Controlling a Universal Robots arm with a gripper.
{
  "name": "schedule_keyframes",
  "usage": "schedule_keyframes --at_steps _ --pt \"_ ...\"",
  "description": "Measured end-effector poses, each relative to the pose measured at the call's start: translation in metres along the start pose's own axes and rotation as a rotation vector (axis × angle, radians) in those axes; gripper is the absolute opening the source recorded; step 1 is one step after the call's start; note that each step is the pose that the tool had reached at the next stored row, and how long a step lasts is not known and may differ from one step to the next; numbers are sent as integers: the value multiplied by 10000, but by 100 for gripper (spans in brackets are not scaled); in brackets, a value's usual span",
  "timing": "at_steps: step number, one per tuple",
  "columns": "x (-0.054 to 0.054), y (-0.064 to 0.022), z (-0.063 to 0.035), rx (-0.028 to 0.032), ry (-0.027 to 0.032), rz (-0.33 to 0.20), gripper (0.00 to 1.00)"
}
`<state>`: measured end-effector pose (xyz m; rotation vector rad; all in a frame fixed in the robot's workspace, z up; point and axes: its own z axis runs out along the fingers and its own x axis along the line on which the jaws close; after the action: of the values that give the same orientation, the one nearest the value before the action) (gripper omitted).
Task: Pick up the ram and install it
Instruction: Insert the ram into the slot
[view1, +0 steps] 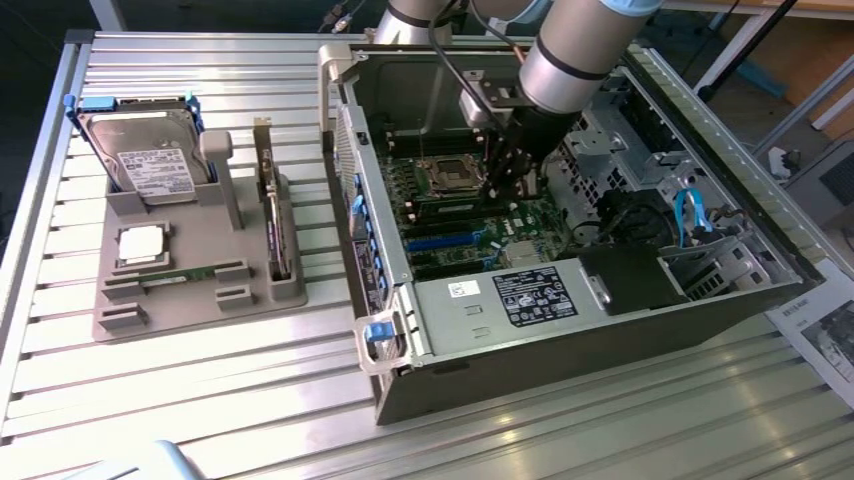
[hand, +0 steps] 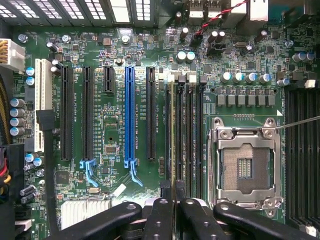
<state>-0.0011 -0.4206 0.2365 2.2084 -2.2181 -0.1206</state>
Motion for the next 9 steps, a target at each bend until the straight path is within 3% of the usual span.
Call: schedule_keyframes --at_steps 9 --pt "2 -2 36 0 1 0 12"
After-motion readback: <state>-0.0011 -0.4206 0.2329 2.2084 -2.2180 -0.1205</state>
